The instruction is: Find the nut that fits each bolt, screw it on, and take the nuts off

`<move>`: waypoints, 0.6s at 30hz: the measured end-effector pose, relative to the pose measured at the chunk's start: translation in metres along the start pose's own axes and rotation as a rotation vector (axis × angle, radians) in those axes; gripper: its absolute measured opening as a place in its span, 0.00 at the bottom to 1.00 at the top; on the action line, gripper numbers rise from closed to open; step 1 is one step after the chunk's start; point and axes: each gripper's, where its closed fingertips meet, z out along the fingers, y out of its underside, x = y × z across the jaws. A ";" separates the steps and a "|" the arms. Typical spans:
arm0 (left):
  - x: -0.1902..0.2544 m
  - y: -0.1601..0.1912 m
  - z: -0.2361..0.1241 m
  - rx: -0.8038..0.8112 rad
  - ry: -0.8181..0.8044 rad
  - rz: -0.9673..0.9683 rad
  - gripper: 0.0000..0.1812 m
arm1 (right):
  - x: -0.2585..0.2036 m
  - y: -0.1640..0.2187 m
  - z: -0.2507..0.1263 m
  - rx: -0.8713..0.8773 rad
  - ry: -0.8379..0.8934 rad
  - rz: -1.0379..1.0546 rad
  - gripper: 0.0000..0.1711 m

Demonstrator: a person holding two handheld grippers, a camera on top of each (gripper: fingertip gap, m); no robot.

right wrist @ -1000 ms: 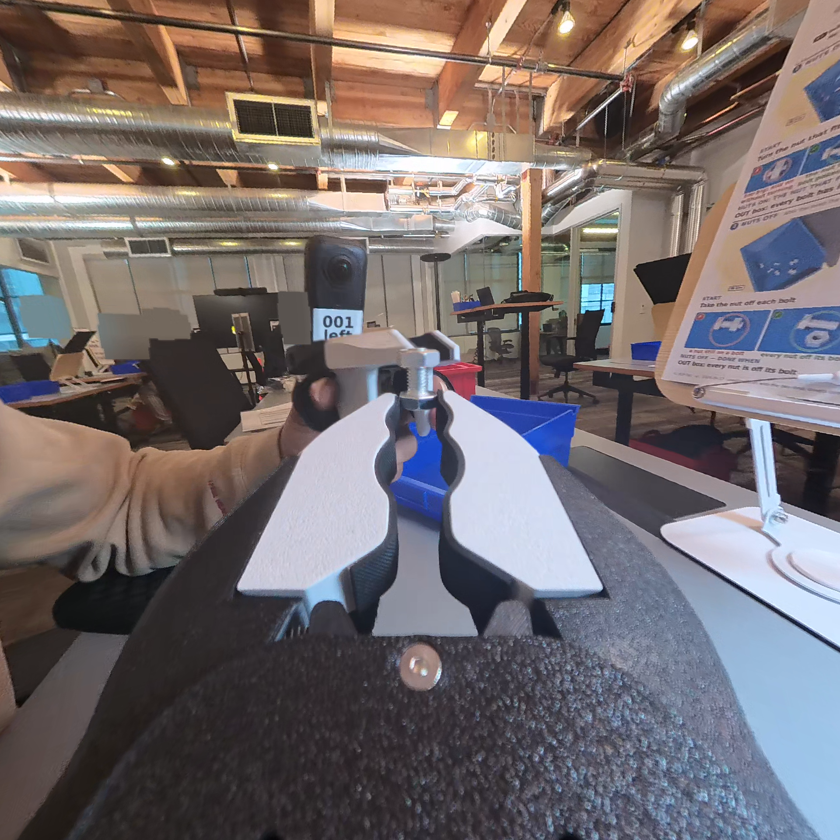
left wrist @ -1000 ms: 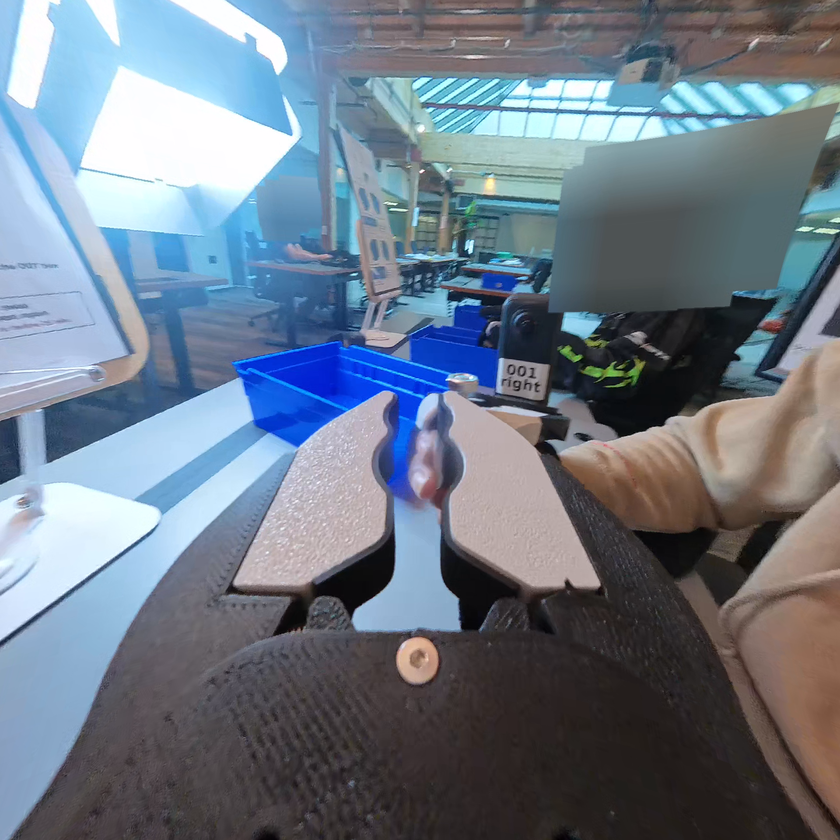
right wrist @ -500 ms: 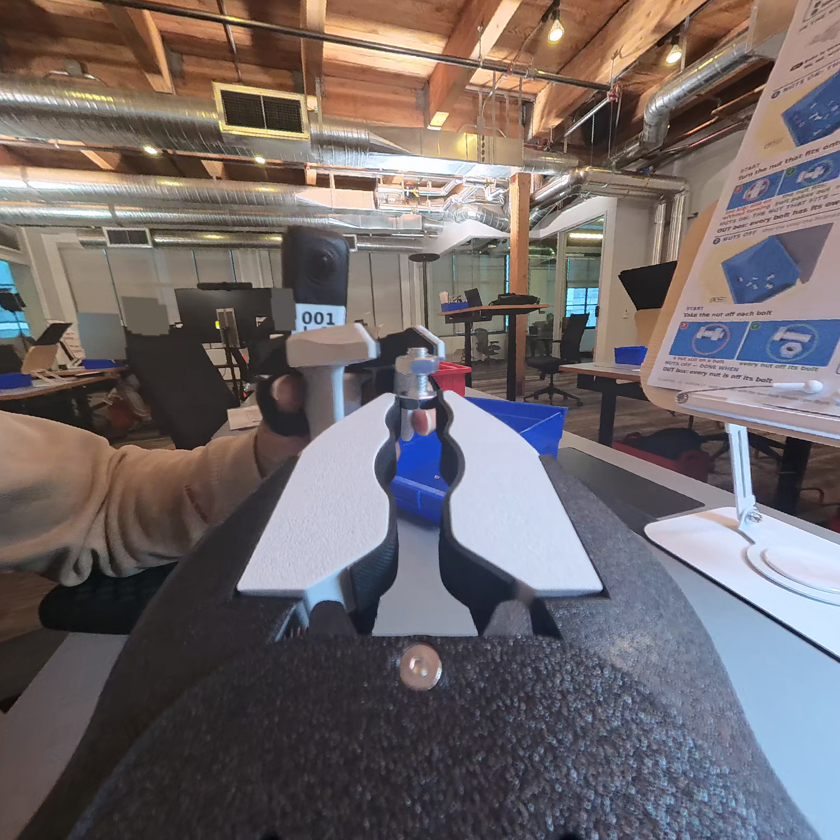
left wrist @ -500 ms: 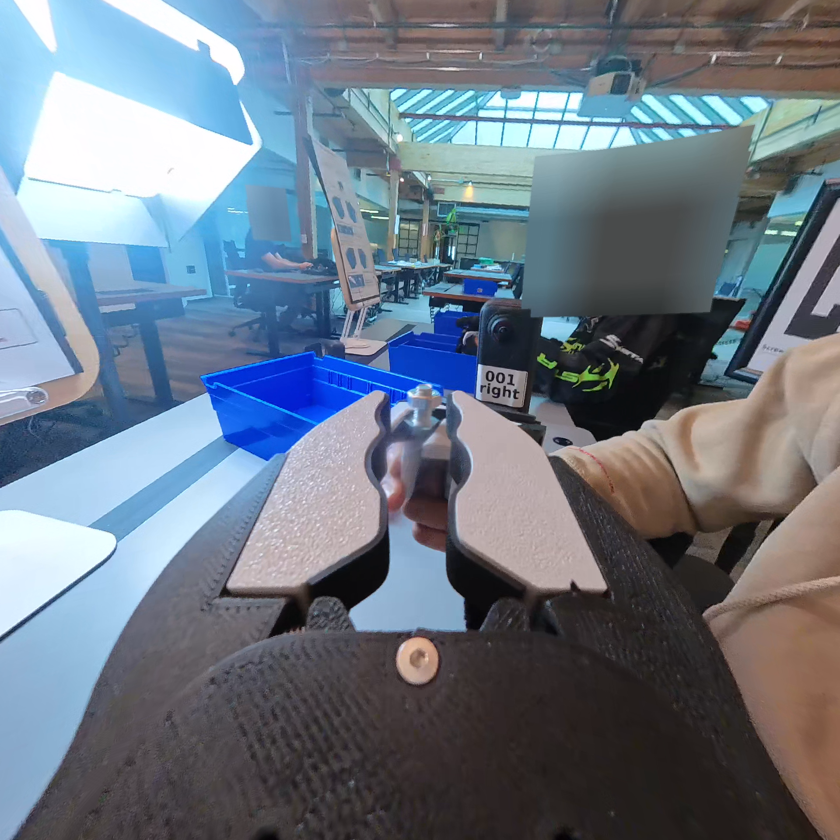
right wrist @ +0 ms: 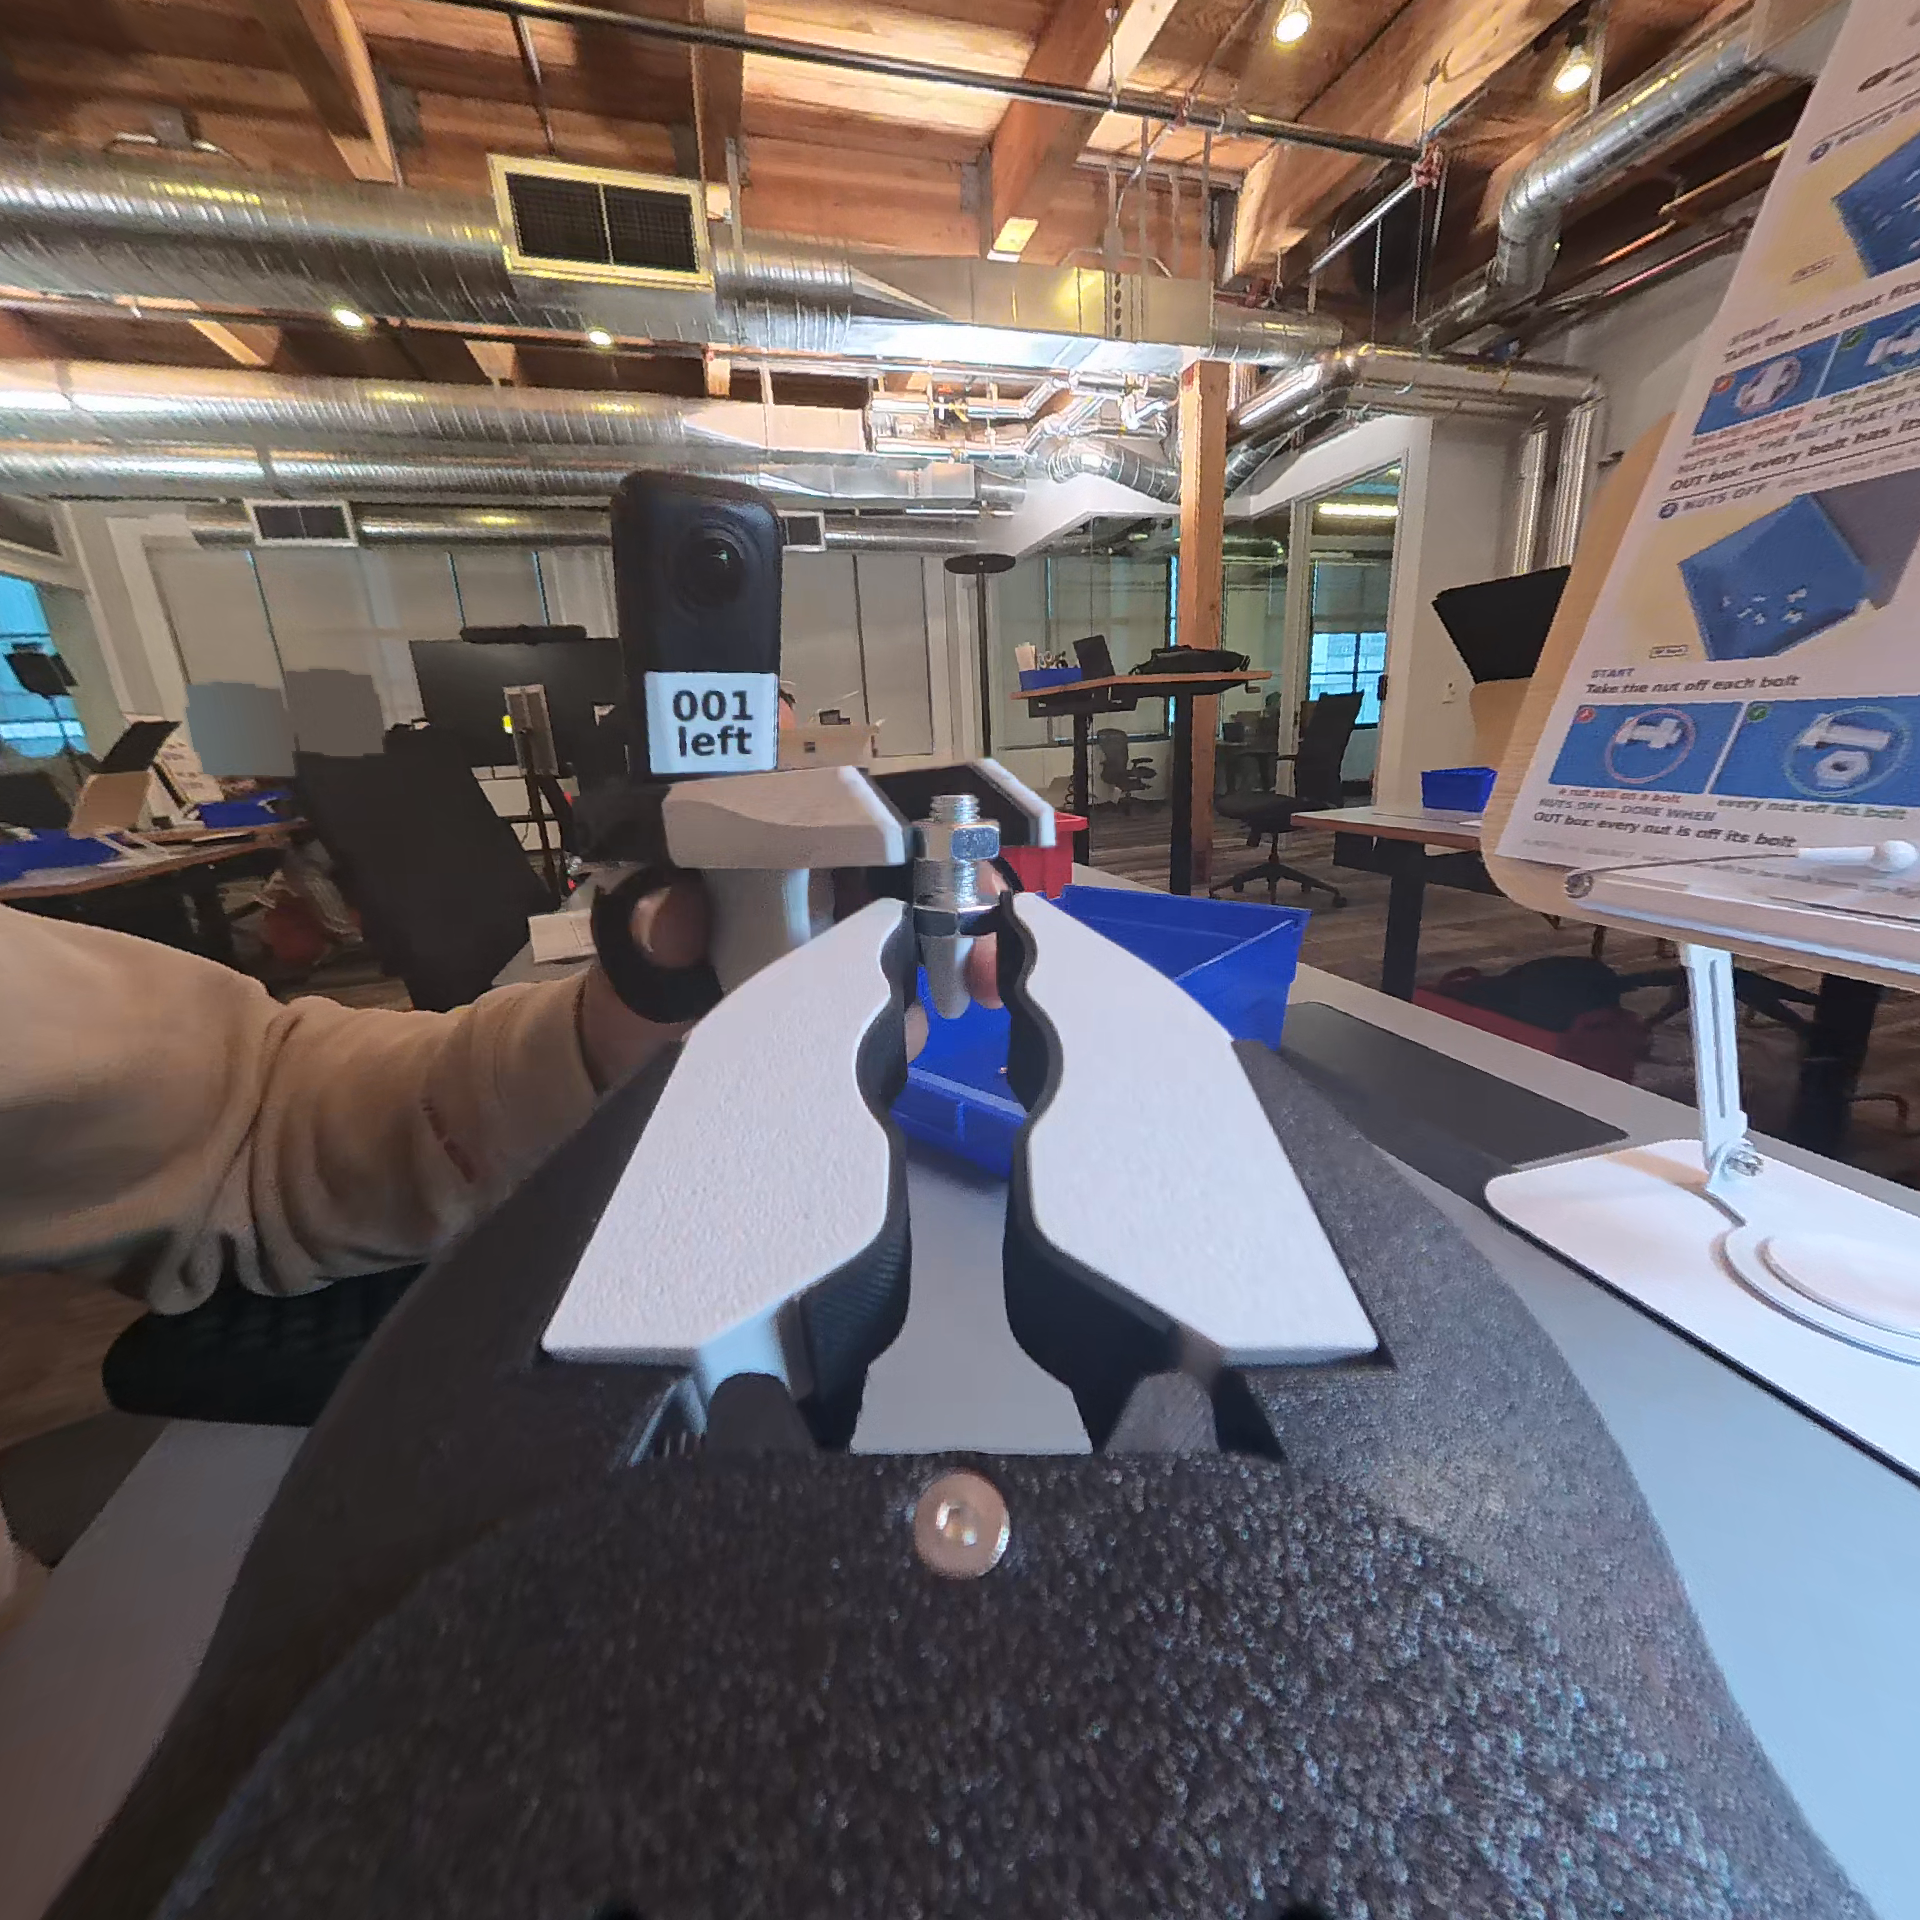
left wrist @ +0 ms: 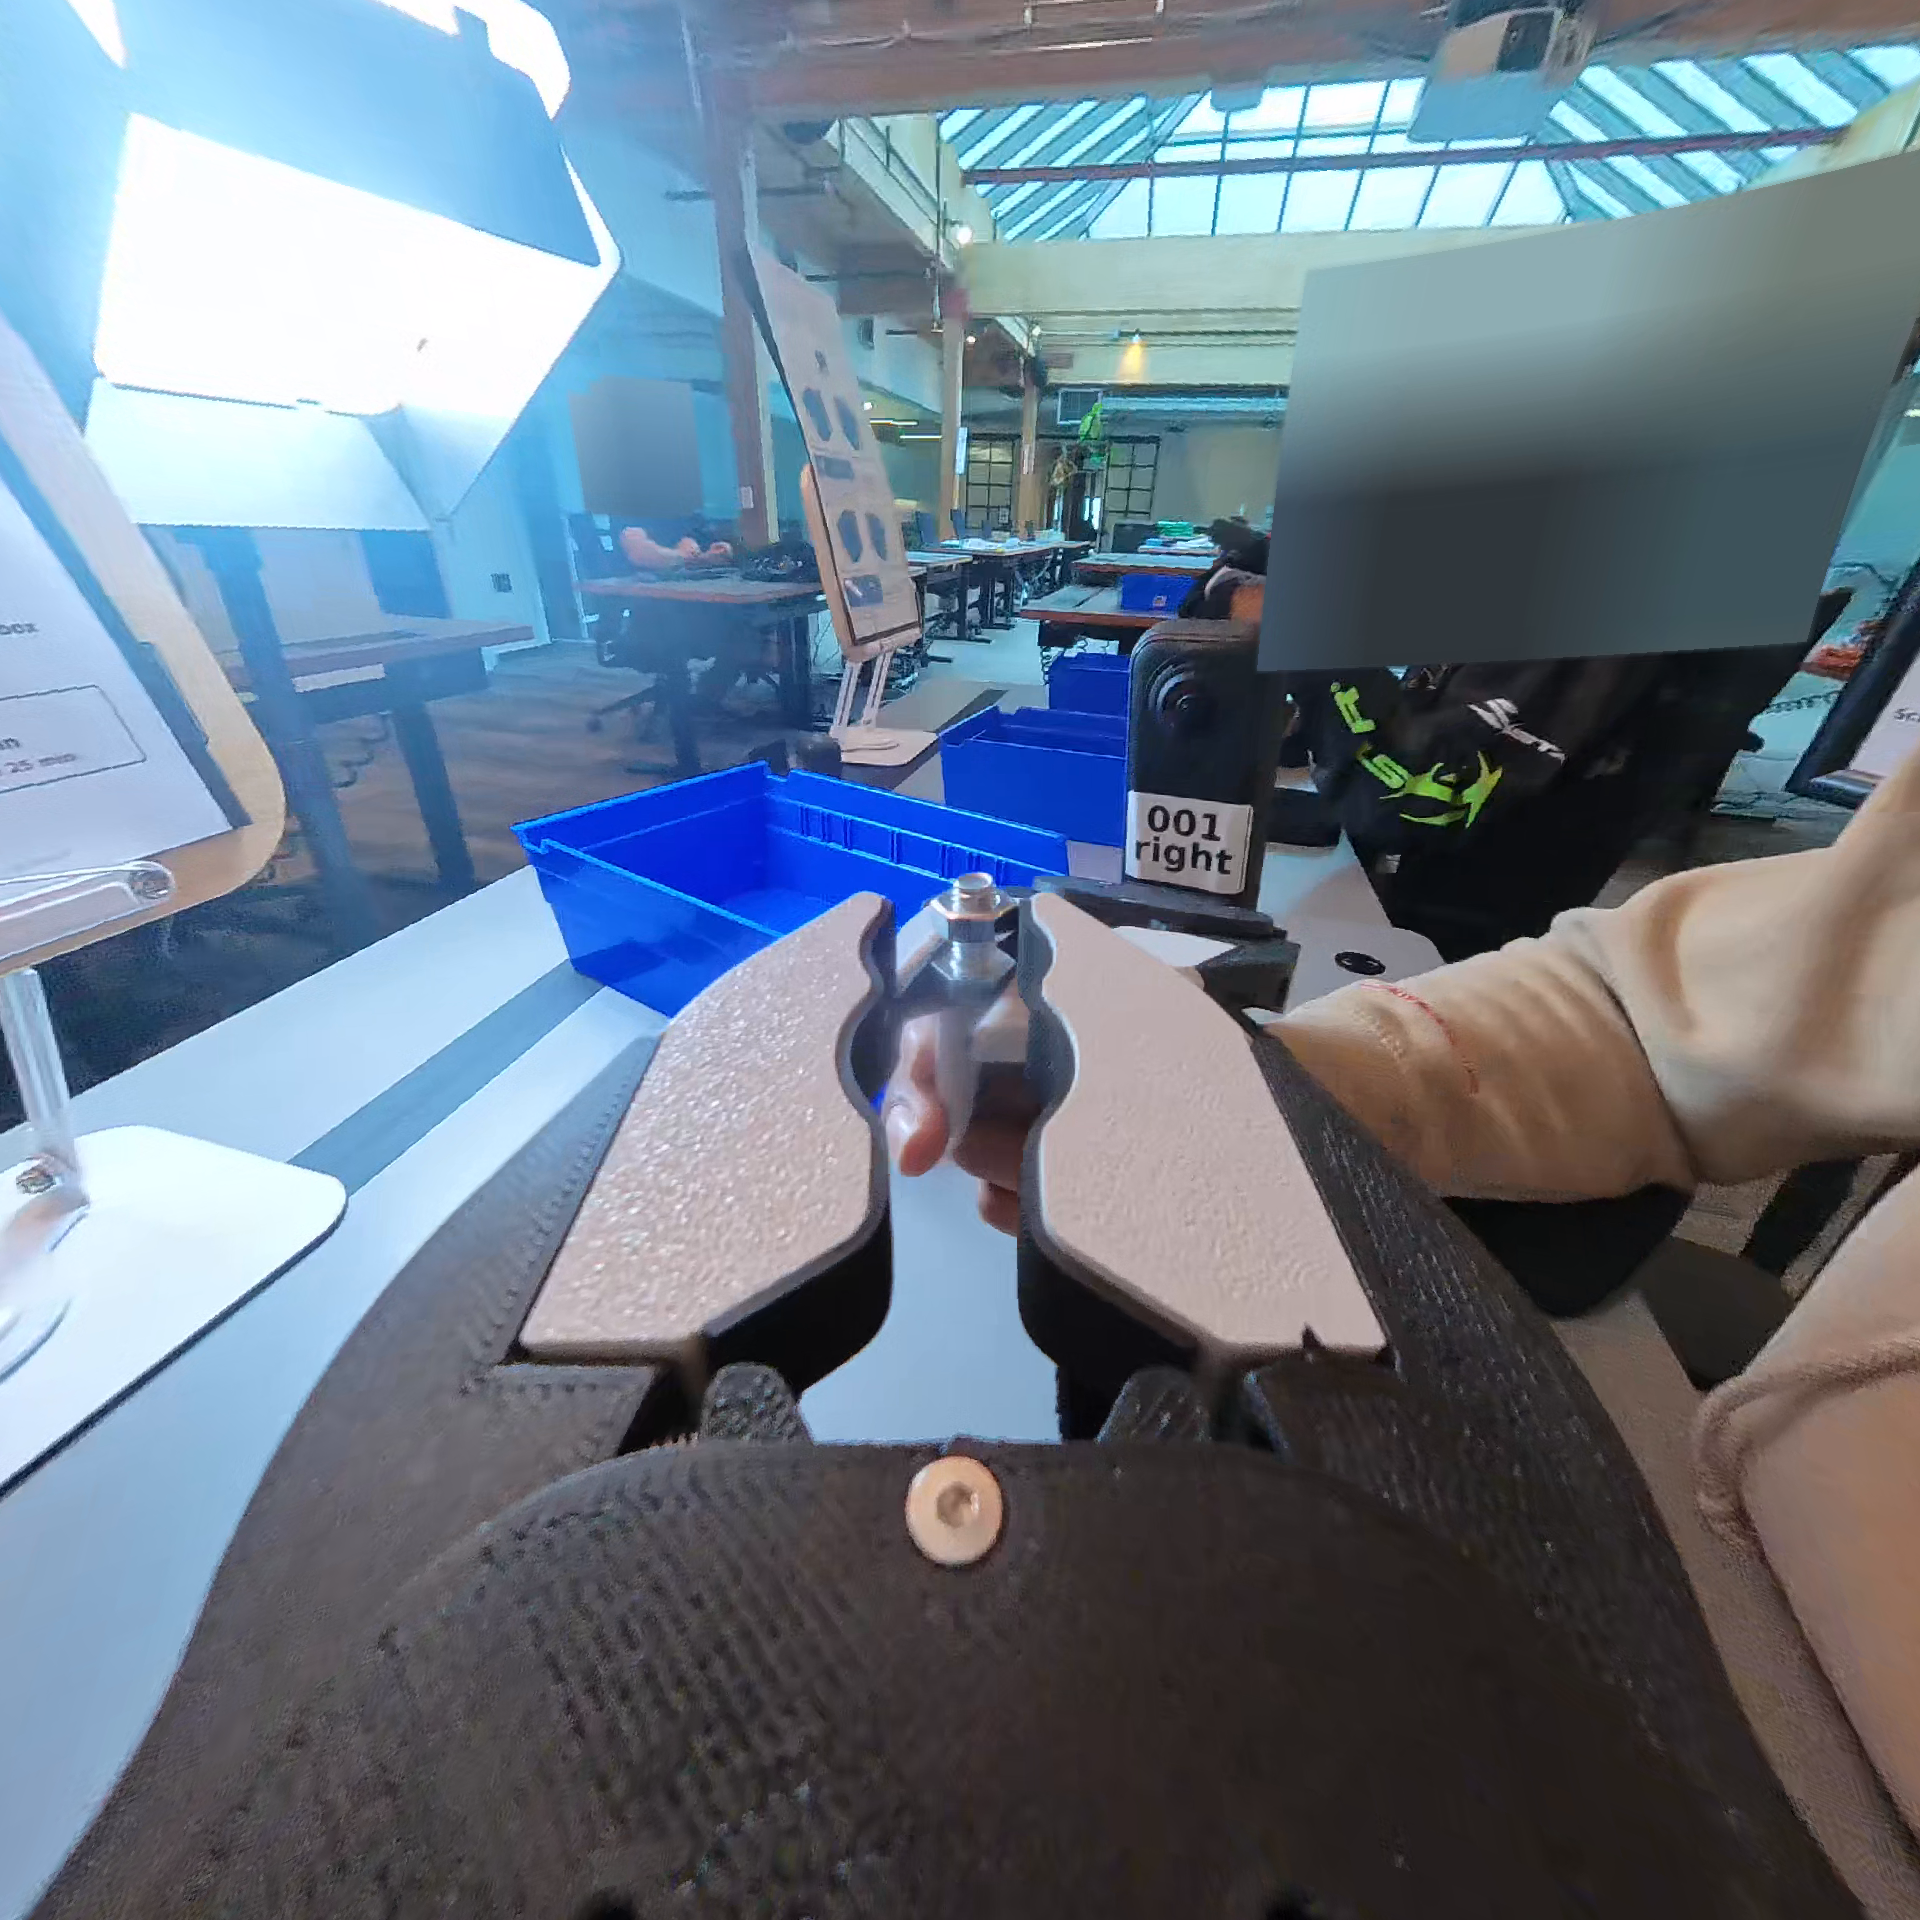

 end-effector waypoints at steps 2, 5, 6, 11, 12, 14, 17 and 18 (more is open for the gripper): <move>-0.006 -0.003 -0.004 0.018 0.004 -0.044 0.08 | 0.002 -0.003 -0.002 0.018 0.002 0.017 0.08; -0.027 -0.007 -0.015 0.060 -0.055 -0.095 0.04 | 0.005 -0.011 -0.006 0.041 0.008 0.027 0.08; -0.022 -0.010 -0.015 0.074 -0.024 -0.110 0.09 | 0.005 -0.010 -0.006 0.033 0.015 0.015 0.09; 0.004 -0.002 0.000 0.002 0.018 -0.007 0.13 | -0.004 -0.004 -0.002 0.014 0.001 0.011 0.09; 0.001 -0.001 0.000 -0.004 0.004 -0.008 0.14 | -0.004 -0.004 -0.002 0.016 0.004 0.016 0.09; -0.013 -0.005 -0.007 0.012 -0.048 -0.060 0.03 | -0.001 -0.009 -0.004 0.037 0.005 0.037 0.08; -0.019 -0.014 -0.015 0.061 -0.036 -0.085 0.07 | 0.001 -0.011 -0.007 0.039 0.012 0.034 0.09; -0.016 -0.015 -0.014 0.056 -0.030 -0.070 0.09 | 0.001 -0.010 -0.007 0.035 0.013 0.031 0.09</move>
